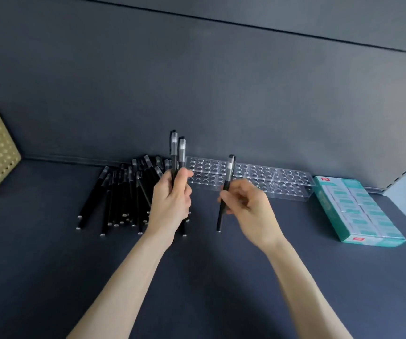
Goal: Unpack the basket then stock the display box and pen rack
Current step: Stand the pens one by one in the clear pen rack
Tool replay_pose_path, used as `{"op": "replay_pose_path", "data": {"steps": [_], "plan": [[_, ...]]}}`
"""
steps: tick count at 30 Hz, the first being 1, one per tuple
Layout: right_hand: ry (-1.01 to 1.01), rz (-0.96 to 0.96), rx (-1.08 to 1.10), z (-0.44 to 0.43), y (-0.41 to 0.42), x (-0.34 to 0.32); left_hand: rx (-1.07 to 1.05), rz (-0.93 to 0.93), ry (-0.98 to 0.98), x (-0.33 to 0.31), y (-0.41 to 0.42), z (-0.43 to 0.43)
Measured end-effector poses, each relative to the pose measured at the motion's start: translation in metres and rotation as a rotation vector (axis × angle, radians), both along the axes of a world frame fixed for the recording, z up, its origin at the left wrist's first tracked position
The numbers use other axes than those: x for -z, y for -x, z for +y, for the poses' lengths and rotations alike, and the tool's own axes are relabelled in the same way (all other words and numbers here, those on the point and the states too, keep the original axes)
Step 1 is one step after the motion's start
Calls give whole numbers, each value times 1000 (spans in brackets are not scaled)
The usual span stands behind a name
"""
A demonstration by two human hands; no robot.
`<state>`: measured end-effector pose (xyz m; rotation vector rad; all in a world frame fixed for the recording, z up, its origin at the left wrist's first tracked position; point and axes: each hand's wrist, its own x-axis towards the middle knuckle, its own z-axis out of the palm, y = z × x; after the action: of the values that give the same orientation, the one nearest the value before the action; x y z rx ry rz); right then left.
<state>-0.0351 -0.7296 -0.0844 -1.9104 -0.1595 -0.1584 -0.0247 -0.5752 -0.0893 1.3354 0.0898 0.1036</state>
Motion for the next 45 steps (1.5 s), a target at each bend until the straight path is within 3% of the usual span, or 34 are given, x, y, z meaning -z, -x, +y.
{"op": "replay_pose_path", "data": {"steps": [7, 21, 34, 42, 45], "plan": [[59, -290, 120, 5, -60, -28, -30, -51, 36, 8, -10, 10], [316, -505, 52, 41, -121, -23, -24, -29, 91, 12, -9, 15], [372, -454, -7, 38, -113, -7, -20, 1, 104, 13, -8, 14], [398, -457, 88, 36, -100, -7, 28, 0, 98, 12, -6, 14], [100, -368, 111, 30, -81, -12, 130, -38, 60, 11, -4, 14]]}}
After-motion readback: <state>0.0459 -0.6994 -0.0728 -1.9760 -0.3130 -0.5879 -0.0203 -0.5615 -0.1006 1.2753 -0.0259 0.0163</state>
